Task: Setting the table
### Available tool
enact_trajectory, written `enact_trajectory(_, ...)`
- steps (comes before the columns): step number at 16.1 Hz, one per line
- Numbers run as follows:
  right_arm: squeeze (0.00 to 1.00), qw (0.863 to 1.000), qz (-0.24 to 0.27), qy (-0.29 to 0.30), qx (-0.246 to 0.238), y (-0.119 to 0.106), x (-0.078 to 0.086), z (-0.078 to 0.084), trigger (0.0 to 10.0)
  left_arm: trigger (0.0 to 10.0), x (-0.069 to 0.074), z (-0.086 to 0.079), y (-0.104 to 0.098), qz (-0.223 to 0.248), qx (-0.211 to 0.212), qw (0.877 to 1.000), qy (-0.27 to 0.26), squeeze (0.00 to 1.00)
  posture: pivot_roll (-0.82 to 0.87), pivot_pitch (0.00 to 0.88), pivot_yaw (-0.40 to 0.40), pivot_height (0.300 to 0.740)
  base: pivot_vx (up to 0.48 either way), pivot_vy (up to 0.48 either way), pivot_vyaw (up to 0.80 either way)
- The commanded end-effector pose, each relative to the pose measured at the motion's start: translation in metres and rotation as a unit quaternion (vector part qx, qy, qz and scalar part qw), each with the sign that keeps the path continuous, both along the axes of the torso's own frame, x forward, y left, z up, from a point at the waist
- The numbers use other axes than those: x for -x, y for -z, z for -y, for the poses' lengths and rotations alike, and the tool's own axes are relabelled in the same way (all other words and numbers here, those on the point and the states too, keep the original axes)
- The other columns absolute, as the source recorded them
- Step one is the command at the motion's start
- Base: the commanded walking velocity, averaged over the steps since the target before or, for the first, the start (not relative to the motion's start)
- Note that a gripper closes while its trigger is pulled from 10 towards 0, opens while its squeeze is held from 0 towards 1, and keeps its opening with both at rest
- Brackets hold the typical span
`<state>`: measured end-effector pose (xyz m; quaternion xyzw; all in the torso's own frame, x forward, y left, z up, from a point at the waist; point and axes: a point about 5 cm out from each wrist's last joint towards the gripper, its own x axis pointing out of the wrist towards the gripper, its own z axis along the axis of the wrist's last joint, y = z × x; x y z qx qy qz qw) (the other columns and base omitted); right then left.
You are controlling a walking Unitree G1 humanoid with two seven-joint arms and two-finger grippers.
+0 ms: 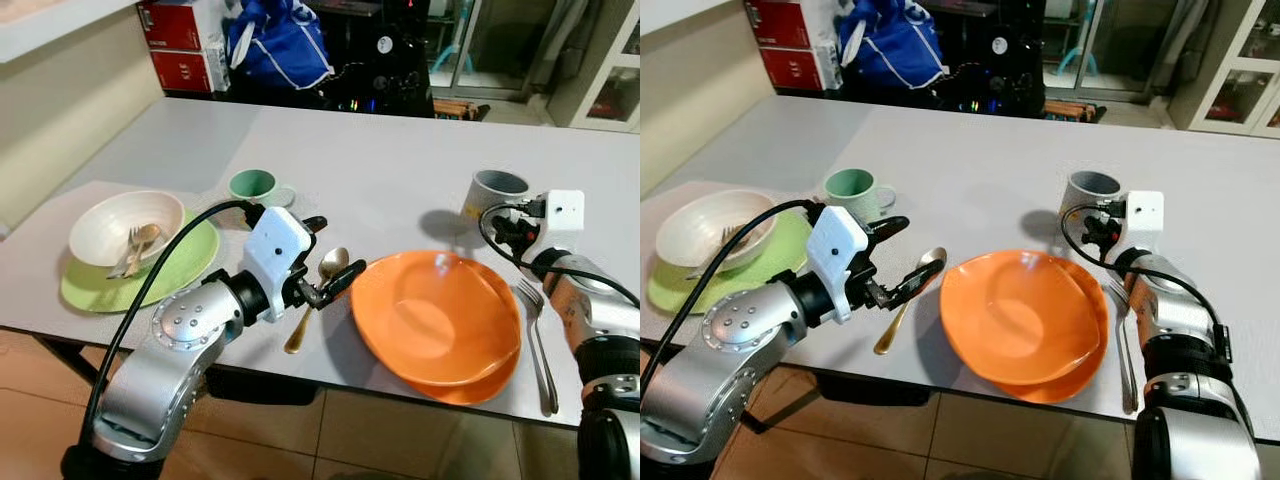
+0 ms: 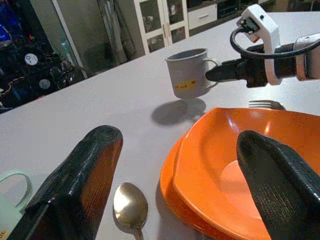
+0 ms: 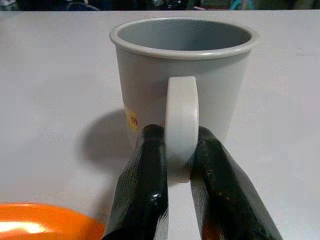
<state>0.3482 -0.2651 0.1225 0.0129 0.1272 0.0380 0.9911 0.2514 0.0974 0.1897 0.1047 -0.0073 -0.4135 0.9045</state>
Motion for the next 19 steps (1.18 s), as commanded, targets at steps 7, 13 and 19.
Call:
enact_trajectory(7,0.48,0.999,-0.024,-0.031,0.031,0.012,0.007,0.007,10.0,10.0,0.0,0.004,-0.004,0.003,-0.006,1.0,0.016,0.0,0.0,0.0,0.04,0.74,0.0,0.0,0.0)
enact_trajectory(13,1.0,0.999,-0.033,-0.015,0.032,0.017,0.009,0.012,10.0,10.0,-0.002,0.006,-0.005,0.008,-0.011,1.0,0.022,0.0,0.0,0.0,0.044,0.74,0.0,0.0,0.0)
enact_trajectory(19,0.0,0.999,0.029,-0.004,0.019,-0.001,0.011,0.019,10.0,10.0,-0.009,0.005,-0.006,0.031,-0.025,0.999,-0.007,0.0,0.0,0.0,0.037,0.74,0.0,0.0,0.0)
